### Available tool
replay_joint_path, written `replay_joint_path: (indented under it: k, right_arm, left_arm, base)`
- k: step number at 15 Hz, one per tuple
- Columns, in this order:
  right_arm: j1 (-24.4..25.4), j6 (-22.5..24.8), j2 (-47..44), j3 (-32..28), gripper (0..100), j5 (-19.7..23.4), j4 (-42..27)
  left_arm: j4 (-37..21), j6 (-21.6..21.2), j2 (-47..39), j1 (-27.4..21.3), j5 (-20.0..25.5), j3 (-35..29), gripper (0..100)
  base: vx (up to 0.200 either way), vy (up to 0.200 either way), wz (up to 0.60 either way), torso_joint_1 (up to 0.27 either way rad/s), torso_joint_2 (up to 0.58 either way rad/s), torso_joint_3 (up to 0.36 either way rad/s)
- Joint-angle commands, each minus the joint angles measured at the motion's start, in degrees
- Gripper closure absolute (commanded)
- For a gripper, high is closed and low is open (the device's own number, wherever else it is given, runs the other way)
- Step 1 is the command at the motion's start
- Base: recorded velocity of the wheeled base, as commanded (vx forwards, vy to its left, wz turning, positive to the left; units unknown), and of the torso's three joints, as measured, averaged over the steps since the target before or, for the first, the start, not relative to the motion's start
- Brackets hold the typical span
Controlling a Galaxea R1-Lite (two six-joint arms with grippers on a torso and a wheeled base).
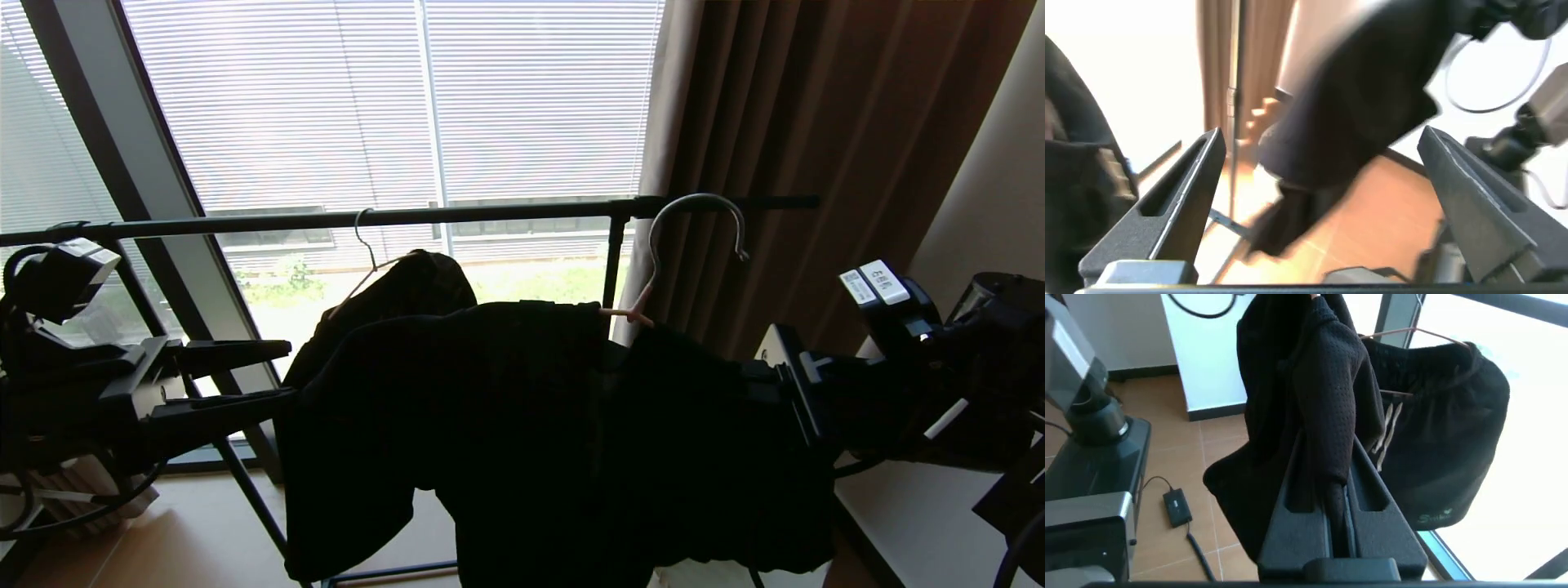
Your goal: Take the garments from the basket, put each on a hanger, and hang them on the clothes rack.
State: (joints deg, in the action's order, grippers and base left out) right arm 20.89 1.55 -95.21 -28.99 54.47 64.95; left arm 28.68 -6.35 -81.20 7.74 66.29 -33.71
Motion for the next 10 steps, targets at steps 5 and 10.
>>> replay_joint_path:
  k: [5, 10]
  right_arm:
    - [-0.4, 0.1, 1.5, 0.5, 100, 1.8, 0.0]
    - [-0.2, 0.1, 2.3, 1.1, 100, 1.8, 0.0]
  left_arm:
    - [0.8, -4.6, -8.7, -1.7, 2.7, -1.7, 0]
    - [0.9, -4.5, -12.8, -5.7, 2.4, -4.3, 0]
  base:
    - [0.0, 0.0, 0.0, 0.0, 0.0, 0.0]
    - [0.0, 0.0, 0.0, 0.0, 0.0, 0.0]
